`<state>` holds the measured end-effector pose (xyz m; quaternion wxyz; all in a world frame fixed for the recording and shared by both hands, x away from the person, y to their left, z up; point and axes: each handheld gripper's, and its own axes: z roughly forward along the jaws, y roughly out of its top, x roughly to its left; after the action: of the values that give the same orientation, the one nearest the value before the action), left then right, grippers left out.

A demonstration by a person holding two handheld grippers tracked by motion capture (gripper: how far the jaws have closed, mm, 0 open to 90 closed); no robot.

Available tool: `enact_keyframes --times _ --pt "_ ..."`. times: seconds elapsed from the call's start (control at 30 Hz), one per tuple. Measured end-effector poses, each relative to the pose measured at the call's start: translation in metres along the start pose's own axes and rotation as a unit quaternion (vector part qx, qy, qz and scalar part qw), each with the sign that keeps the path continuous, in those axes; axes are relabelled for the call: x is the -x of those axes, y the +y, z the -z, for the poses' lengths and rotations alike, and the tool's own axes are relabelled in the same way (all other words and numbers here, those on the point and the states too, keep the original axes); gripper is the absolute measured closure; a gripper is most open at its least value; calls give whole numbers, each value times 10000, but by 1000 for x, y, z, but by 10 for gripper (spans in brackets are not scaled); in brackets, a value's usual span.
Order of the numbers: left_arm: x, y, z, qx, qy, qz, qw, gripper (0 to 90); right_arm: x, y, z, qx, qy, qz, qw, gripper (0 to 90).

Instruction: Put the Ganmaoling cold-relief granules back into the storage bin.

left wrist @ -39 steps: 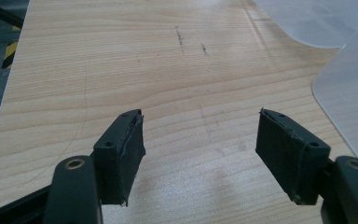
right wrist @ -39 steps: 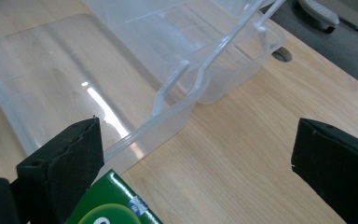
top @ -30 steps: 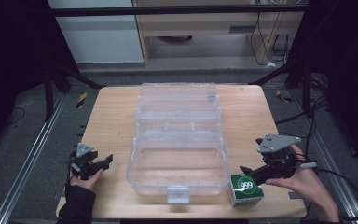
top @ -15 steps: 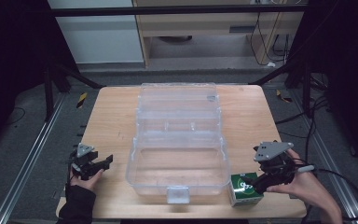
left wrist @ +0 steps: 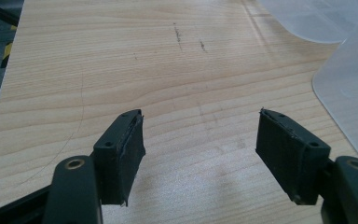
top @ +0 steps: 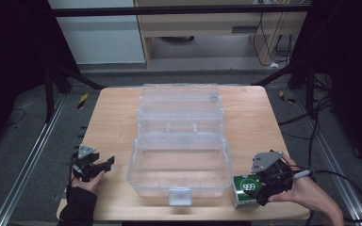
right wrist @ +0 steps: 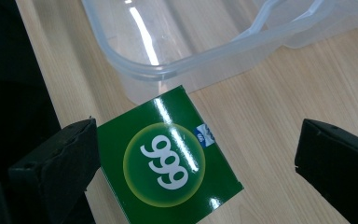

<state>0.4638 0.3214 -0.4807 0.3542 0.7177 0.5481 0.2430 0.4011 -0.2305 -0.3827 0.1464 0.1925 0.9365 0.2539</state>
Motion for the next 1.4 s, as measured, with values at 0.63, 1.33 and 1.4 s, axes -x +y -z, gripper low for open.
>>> enact_keyframes --times 0.63,1.33,1.4 --pt "0 0 0 -5 8 -13 10000 313 -7 -7 -14 -443 321 291 9981 5" --pt "0 0 0 -4 15 -21 10000 313 -10 -7 -29 -733 496 503 9948 6" --pt "0 0 0 -6 16 -17 10000 313 -9 -8 -31 -764 488 522 9945 6"
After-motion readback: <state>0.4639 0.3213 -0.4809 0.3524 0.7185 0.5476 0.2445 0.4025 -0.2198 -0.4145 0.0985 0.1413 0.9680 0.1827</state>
